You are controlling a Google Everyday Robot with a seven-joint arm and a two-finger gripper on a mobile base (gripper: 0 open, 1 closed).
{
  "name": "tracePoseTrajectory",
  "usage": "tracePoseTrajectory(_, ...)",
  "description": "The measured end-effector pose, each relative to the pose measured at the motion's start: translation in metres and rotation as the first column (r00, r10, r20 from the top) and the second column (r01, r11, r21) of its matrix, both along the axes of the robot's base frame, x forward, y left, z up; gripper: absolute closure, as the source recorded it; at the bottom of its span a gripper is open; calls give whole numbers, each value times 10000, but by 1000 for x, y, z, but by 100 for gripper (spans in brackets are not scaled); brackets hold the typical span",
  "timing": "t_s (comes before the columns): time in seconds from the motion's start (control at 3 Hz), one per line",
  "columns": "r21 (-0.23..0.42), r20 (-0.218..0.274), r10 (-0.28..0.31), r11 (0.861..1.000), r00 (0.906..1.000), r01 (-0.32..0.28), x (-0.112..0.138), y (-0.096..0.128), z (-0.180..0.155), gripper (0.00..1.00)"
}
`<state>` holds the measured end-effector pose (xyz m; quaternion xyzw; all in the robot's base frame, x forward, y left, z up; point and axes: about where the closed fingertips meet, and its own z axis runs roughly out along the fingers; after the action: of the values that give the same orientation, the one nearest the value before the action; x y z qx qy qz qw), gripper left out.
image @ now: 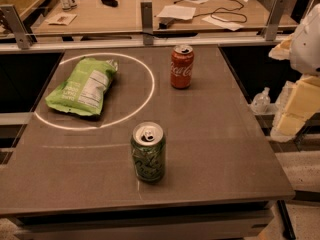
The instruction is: Move green jalapeno chip bag near green can
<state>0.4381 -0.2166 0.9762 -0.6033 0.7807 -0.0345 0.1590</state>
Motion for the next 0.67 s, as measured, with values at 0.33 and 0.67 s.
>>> tracePoseTrajectory(0.33,0,0,0,10000,10000,0,0,0,0,0)
tracePoseTrajectory(0.67,-211,132,334,9992,9994,-331,-1,3,3,0)
